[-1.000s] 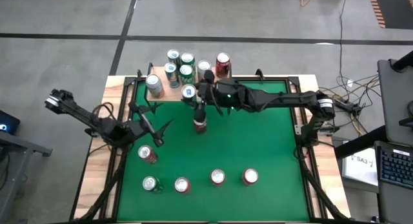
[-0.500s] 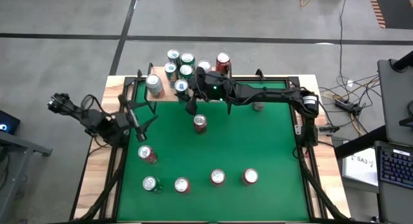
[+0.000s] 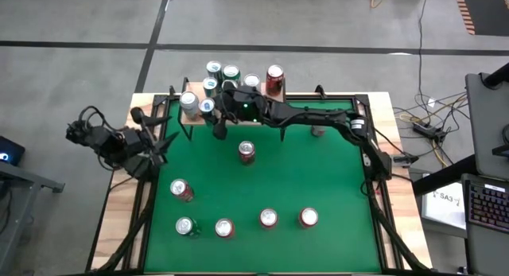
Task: Place canned beverage on shelf
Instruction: Put the blue can on the shelf
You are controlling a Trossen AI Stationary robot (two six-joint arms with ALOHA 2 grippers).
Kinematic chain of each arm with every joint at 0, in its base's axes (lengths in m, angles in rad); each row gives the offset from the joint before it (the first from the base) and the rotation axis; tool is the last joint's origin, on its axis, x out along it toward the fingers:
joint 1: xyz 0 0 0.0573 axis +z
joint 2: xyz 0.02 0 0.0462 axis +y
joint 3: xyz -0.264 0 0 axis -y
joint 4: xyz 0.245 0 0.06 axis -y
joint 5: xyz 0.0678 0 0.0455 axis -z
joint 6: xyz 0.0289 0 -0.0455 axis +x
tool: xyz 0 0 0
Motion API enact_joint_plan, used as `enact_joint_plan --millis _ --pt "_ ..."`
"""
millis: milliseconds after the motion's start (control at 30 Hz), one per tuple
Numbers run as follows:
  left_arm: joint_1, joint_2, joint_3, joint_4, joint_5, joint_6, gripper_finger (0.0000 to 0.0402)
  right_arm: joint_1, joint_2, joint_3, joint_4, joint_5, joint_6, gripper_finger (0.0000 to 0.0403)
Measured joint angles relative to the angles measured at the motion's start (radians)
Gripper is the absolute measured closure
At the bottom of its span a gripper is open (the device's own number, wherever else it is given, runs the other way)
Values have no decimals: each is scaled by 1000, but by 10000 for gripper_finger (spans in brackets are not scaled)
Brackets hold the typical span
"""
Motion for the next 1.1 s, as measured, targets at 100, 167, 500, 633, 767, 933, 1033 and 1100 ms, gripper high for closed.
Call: enact_joint_plan --millis 100,167,500,633,767,933,1033,1100 --pt "0 -20 0 -19 0 -1 169 0 22 12 -9 8 -14 177" --pt "0 -32 0 -29 0 -5 169 1 24 12 -11 11 -9 177" --pt "0 -52 0 -38 1 -8 169 1 20 0 5 89 11 177" --pt "0 -49 0 -38 1 -8 169 2 20 -9 15 92 24 177" --pt "0 -46 0 -38 1 -8 169 2 19 -31 51 137 34 177" --pt "0 -46 0 -38 1 -8 169 2 17 -61 89 196 45 177" --pt "0 -46 0 -38 1 -6 169 1 19 -73 80 230 58 177" --pt "0 -46 0 -38 1 -5 169 0 19 -77 80 228 83 177"
